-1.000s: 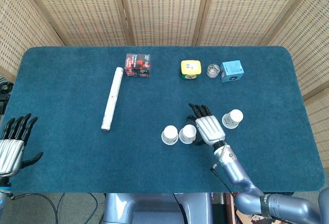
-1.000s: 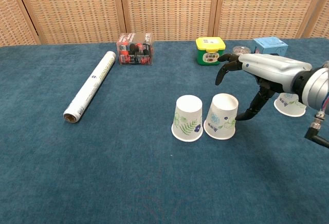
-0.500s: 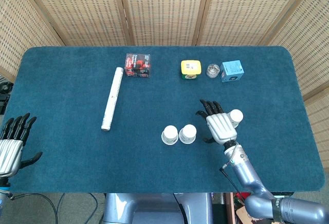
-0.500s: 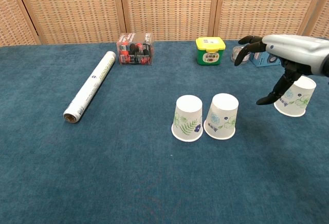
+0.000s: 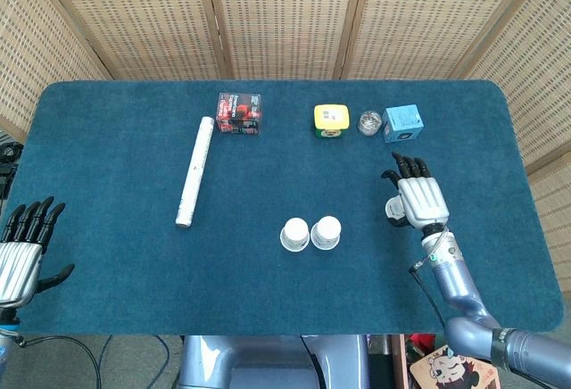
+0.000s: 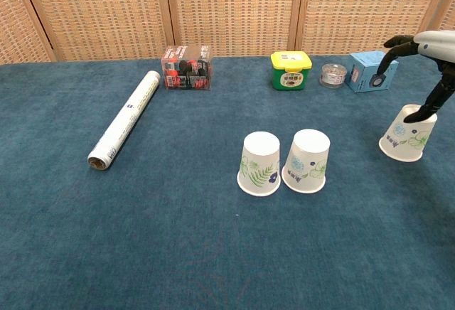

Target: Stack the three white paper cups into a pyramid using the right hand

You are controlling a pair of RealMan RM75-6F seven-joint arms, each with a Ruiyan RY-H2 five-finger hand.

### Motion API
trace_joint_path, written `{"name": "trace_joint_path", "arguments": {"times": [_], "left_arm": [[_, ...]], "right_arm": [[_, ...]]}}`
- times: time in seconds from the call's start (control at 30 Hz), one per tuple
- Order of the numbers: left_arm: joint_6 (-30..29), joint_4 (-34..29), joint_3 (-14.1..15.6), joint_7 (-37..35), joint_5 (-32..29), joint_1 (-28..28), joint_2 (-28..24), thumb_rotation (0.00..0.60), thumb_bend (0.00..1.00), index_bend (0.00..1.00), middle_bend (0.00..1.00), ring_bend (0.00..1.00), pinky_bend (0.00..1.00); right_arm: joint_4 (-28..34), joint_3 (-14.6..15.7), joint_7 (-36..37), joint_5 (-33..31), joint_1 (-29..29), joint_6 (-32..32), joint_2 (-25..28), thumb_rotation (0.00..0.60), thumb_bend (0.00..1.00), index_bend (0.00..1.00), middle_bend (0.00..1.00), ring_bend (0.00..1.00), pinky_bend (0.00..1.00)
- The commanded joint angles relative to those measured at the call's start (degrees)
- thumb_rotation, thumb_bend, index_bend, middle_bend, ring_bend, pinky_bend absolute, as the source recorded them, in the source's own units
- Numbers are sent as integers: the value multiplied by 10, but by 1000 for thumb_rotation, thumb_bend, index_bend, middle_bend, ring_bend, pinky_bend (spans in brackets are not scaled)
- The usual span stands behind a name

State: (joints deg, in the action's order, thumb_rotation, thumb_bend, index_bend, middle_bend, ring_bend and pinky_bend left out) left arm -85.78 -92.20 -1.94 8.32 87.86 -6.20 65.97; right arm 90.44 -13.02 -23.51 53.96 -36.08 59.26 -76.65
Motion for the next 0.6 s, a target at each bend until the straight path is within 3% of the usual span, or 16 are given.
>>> {"name": "trace_joint_path", "arguments": {"times": [0.03, 0.6], "left_arm": [[0, 0, 0, 2, 1, 0, 0, 600, 208, 0, 0, 0, 0], [4, 0, 1, 11, -1, -2, 3, 600, 209, 0, 0, 0, 0]], "right_arm": [[-33, 5, 7, -12, 0, -15, -1, 600, 80, 280, 0, 0, 0], [-104, 14, 44, -29, -4, -55, -26, 600, 80, 290, 0, 0, 0]]}}
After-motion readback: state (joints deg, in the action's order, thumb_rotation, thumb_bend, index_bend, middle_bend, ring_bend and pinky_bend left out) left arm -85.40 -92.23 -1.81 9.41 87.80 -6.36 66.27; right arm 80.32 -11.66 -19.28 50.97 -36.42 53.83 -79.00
